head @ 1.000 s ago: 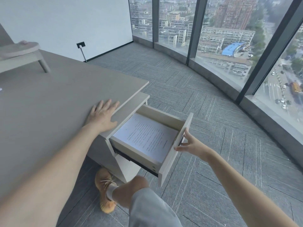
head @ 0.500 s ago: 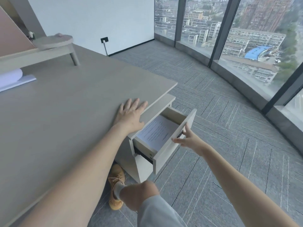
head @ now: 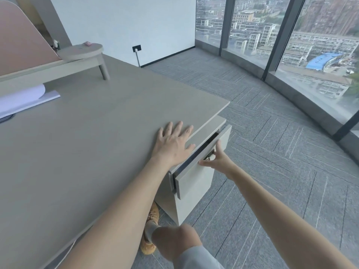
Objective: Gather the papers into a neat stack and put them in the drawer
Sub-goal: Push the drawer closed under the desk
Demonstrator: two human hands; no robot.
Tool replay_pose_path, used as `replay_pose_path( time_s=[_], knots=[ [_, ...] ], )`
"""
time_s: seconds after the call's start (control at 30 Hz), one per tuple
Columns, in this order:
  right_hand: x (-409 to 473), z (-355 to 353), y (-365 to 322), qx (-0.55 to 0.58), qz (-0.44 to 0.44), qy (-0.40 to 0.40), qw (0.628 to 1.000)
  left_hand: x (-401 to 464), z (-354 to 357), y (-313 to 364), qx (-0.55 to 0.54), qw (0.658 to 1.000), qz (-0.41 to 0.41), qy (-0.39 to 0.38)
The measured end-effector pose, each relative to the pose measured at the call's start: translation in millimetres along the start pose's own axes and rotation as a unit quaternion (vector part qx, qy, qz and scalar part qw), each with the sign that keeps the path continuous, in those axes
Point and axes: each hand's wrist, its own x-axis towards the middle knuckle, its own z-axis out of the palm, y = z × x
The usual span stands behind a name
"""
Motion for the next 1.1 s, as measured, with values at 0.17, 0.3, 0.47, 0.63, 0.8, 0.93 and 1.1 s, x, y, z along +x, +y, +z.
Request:
replay_pose_path(
  time_s=[0.17, 0.3, 0.47, 0.63, 0.8, 0.93, 1.1],
  knots=[
    [21.5, 12.8, 2.3, 0.0, -0.033, 0.035, 0.999, 0.0, 0.5, 0.8, -0.009, 1.0, -0.004, 0.004],
    [31.9, 16.2, 5.8, -0.001, -0.056, 0.061, 0.997, -1.2, 0.4, 2.0, -0.007, 1.0, -0.003, 0.003],
    [38.2, 19.1, 13.0, -0.007, -0.064, 0.087, 0.994, -2.3, 1.9, 3.0, 0.013, 1.0, 0.002, 0.006],
    [43.1, 18.3, 10.6, -0.024, -0.047, 0.072, 0.996, -3.1, -0.4, 5.3, 0.021, 1.0, -0.003, -0.003],
    [42.4, 17.2, 9.8, -0.067, -0.032, 0.062, 0.995, -4.4, -0.6, 5.1, 0.02, 1.0, -0.001, 0.002],
    [42.0, 16.2, 3.7, -0.135, -0.029, 0.084, 0.987, -5.0, -1.3, 4.8, 0.01, 1.0, -0.003, 0.002],
    [30.7, 15.0, -24.7, -0.295, -0.048, 0.107, 0.948, -8.6, -9.1, 0.6, -0.091, 0.996, -0.01, 0.013]
  ],
)
